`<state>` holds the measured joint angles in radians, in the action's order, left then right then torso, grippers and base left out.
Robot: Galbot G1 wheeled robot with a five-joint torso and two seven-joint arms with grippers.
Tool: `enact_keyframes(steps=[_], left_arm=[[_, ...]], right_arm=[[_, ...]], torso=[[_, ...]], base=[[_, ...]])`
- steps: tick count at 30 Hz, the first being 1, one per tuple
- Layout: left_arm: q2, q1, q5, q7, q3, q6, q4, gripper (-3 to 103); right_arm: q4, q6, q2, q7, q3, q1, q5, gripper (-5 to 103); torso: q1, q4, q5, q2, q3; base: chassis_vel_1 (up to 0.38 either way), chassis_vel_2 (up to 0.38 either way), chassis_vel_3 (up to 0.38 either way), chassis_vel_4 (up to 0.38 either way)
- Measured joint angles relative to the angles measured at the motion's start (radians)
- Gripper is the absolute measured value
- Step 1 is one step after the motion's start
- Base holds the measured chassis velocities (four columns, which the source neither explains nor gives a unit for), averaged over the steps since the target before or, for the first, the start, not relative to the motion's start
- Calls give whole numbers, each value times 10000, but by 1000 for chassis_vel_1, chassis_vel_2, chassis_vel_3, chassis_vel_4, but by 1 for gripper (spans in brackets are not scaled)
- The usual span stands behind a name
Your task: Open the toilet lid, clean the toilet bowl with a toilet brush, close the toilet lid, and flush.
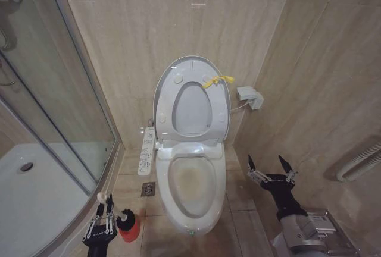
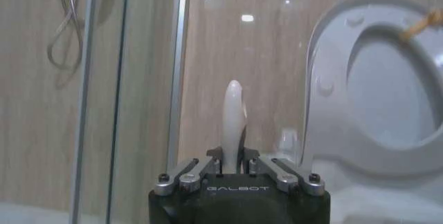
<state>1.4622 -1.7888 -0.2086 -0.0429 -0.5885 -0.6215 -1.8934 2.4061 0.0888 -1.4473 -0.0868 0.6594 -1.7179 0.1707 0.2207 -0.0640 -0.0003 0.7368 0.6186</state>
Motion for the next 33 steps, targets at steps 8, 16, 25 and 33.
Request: enact_keyframes(steps=[8, 16, 25, 33], left_arm=[[-610, 1648, -1456, 1353, -453, -579, 3289, 19], [-1079, 3013, -1923, 2589, -506, -1298, 5194, 19], [-1437, 3688, -2261, 3182, -403, -1543, 6414, 19], [-1574, 4148, -2854, 3980, -232, -1845, 7311, 19]], right_arm=[[0, 0, 0, 2, 0, 0, 0, 100], [0, 0, 0, 1, 0, 0, 0, 100], [0, 0, 0, 0, 0, 0, 0, 100], [0, 0, 0, 0, 0, 0, 0, 100]], torso=[[0, 1, 0, 0, 1], [0, -1, 1, -1, 1], [0, 1, 1, -1, 1], [0, 0, 3, 0, 1]], base=[[0, 0, 0, 0], [0, 0, 0, 0], [0, 0, 0, 0], [0, 0, 0, 0]])
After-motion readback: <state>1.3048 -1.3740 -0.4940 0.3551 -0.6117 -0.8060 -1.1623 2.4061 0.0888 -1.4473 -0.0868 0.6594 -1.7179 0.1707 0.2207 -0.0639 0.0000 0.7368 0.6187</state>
